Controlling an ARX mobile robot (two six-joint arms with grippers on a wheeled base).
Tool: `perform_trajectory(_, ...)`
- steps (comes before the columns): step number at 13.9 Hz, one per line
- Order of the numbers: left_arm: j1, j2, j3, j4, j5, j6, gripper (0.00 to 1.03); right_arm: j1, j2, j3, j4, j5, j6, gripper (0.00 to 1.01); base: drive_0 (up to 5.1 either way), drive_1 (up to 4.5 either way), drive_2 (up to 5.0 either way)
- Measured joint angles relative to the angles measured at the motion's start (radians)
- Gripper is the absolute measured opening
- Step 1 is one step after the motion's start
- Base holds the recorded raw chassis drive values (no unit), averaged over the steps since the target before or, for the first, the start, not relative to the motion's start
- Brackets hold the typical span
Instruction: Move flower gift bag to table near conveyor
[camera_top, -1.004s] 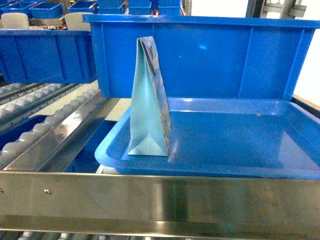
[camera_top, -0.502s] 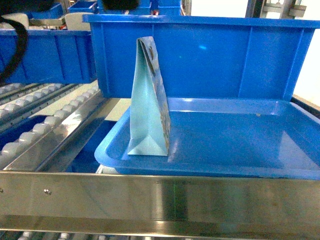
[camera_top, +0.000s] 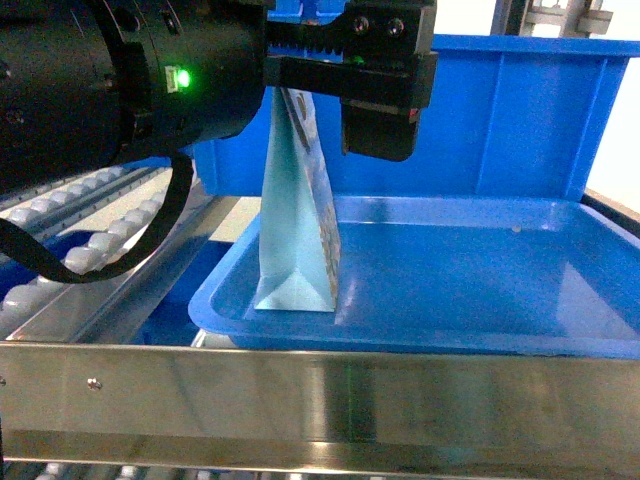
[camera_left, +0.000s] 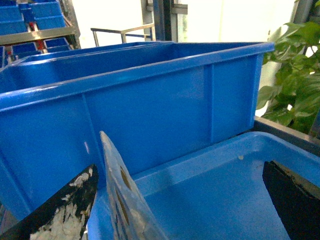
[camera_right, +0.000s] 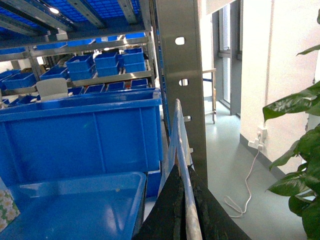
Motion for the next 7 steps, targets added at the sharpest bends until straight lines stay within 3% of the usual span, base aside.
perform_trajectory(4, 0.000, 0.028, -0.001, -0.015, -0.069, -0.017, 0.98, 0.000, 0.000, 0.000, 0.000, 0.000, 0.000, 0.02, 0.0, 0.00, 0.0)
perform_trajectory(6, -0.006, 0.035, -0.001, -0.024, -0.077, -0.029, 0.98, 0.000, 0.000, 0.000, 0.000, 0.000, 0.000, 0.02, 0.0, 0.00, 0.0)
perform_trajectory(7, -0.010, 0.035, -0.001, -0.031, -0.079, -0.033, 0.90, 0.000, 0.000, 0.000, 0.000, 0.000, 0.000, 0.02, 0.0, 0.00, 0.0)
